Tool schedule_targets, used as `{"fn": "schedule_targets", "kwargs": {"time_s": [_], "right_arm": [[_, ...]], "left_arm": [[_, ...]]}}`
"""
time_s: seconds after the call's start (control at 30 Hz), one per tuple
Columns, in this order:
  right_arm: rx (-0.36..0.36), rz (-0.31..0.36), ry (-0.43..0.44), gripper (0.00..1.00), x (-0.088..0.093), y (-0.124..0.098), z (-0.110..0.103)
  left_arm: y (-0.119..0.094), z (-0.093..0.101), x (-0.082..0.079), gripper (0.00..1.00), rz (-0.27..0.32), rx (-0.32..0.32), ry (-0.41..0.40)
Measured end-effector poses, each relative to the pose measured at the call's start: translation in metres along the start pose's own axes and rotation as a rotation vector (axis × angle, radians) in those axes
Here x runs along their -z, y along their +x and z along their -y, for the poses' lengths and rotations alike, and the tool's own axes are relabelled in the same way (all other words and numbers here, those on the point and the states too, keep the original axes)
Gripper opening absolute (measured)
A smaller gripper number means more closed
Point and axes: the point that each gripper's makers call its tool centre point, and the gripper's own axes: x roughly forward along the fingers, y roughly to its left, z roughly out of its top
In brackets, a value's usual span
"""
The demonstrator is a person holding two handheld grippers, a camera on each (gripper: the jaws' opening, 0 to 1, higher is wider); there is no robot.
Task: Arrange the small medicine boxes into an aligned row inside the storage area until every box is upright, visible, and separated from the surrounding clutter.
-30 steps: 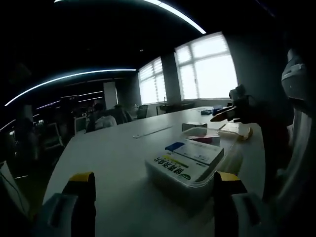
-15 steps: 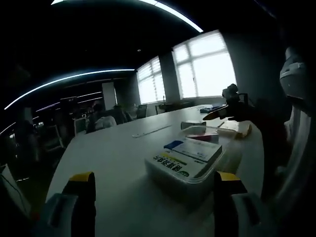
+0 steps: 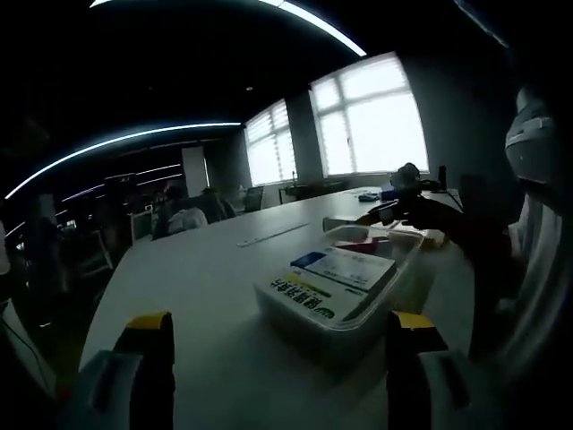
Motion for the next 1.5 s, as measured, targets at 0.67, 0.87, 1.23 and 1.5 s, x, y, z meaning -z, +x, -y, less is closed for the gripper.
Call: {"fn": "schedule_targets", "kwargs": {"time_s": [0.67,0.87,1.23,1.5], "right_arm": [[-0.025,-0.119,-0.193,0.41,0.011,0.032,-0.003],[-0.008,-0.125,-0.09,0.38,0.011,0.034,0.0],[-0.164,-0.053,0.344,0.37,-0.005,0.029,-0.011],[-0.208,-0.04,0.404,0.37,-0.01,0.026,-0.014]], "left_arm": [[0.007,-0.006,-0.007,0.97,0.018,0.002,0.006],[0.006,-0.009,-0.002,0.96,0.006,-0.007,-0.008],[0.003,-0.016,-0.004,0.95,0.028,-0.017,-0.039],[0.001,-0.016,-0.009,0.96,0.042,-0.014,-0.039]]}}
